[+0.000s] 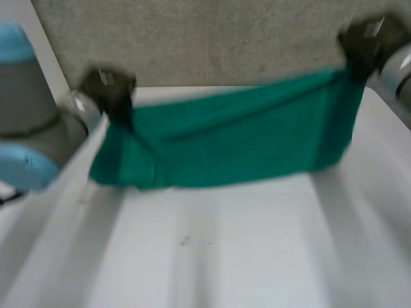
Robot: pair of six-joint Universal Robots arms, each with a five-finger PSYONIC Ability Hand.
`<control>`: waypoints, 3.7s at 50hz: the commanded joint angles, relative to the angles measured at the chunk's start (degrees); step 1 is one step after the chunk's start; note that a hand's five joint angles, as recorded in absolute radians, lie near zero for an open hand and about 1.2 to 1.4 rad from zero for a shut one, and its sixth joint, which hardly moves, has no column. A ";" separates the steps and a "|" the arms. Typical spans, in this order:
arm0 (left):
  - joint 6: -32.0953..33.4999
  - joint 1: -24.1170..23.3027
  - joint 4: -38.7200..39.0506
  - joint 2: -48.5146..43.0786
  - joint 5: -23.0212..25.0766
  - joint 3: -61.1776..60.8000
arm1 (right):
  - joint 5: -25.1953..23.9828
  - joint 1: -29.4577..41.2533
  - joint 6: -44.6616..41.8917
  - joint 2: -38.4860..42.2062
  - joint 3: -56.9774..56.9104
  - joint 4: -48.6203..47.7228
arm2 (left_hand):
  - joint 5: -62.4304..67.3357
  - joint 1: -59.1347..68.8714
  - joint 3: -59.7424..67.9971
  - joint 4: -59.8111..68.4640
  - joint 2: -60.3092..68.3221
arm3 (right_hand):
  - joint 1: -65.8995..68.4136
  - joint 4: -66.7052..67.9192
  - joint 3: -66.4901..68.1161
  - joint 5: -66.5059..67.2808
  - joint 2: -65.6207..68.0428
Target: Fold the towel.
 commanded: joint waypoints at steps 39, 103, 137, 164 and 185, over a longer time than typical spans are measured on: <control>-1.56 8.02 3.59 -2.99 5.77 -24.31 | -4.43 -0.70 3.91 -6.00 46.43 -21.73 | -22.52 -21.60 -25.65 -25.74 -25.93 | 24.48 11.78 12.36 13.44 12.83; -10.52 12.33 18.00 8.80 -2.93 -47.96 | -0.83 -2.72 3.91 -5.30 50.04 -27.18 | -9.31 -8.39 -12.43 -12.53 -12.72 | 24.48 11.78 12.36 13.44 12.83; 13.83 19.45 -10.47 32.88 -2.32 -53.58 | -0.74 -3.25 -26.06 -16.29 49.16 14.85 | 14.78 15.70 11.65 11.56 11.37 | 24.48 11.78 12.36 13.44 12.83; 13.65 13.65 19.50 -10.70 0.23 -17.29 | 6.73 4.23 -9.80 19.57 10.14 -6.61 | 14.78 15.70 11.65 11.56 11.37 | 24.48 11.78 12.36 13.44 12.83; 14.26 10.57 31.80 -21.00 0.94 -8.93 | 14.38 6.51 -9.36 34.08 -8.94 -11.35 | -53.15 -52.23 -56.27 -56.37 -56.56 | -45.52 -58.22 -57.64 -56.56 -57.17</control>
